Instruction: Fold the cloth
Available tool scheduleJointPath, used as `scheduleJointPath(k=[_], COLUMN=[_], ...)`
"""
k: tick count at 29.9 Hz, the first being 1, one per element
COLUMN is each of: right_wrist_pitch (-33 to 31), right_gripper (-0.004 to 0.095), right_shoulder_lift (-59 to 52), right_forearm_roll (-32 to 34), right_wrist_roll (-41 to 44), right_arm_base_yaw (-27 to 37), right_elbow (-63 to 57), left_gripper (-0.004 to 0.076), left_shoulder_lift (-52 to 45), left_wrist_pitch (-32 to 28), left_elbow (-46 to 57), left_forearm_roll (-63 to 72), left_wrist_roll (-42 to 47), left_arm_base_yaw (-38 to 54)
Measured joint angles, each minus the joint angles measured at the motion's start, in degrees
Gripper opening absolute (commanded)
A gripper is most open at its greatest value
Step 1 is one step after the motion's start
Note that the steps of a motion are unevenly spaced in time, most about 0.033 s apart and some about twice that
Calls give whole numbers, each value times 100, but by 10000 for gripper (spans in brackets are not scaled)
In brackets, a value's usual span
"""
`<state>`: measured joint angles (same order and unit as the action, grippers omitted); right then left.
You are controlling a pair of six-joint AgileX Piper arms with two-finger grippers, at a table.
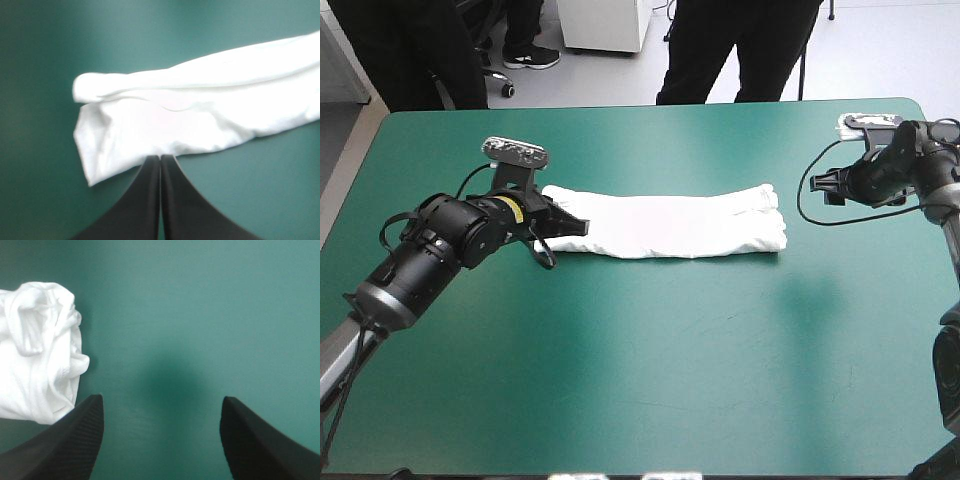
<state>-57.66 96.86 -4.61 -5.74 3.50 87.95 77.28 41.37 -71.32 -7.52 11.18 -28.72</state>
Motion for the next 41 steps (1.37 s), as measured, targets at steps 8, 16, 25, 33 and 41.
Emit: scheduleJointPath(k=[8,16,25,33,41], right_wrist_pitch=[-49,-29,60,37,-114], right_gripper=[629,627,617,618,618], right_shoulder_lift=[-36,-61,-65,-38,654], right_forearm_roll=[-436,-628,-799,-992,-2041], right_wrist_roll=[-367,-734,-1024,-1239,-1934], right_arm_base_yaw=[18,20,20,39,179], right_elbow=[6,6,6,6,13], left_gripper=[-12,-13,-18,-18,-18], left_shoulder_lift=[1605,3321,4494,4793,4831], left_wrist_pitch=[-79,434,800,890,937], left_elbow=[-1189,-2581,-3246,-3369,-3456], left_forearm_roll=[1729,2515,2859,2834,2826], left_wrist_roll=[-1668,-2261,-2363,-2185,-2143], left_arm_base_yaw=[-28,-28,-28,-76,-135])
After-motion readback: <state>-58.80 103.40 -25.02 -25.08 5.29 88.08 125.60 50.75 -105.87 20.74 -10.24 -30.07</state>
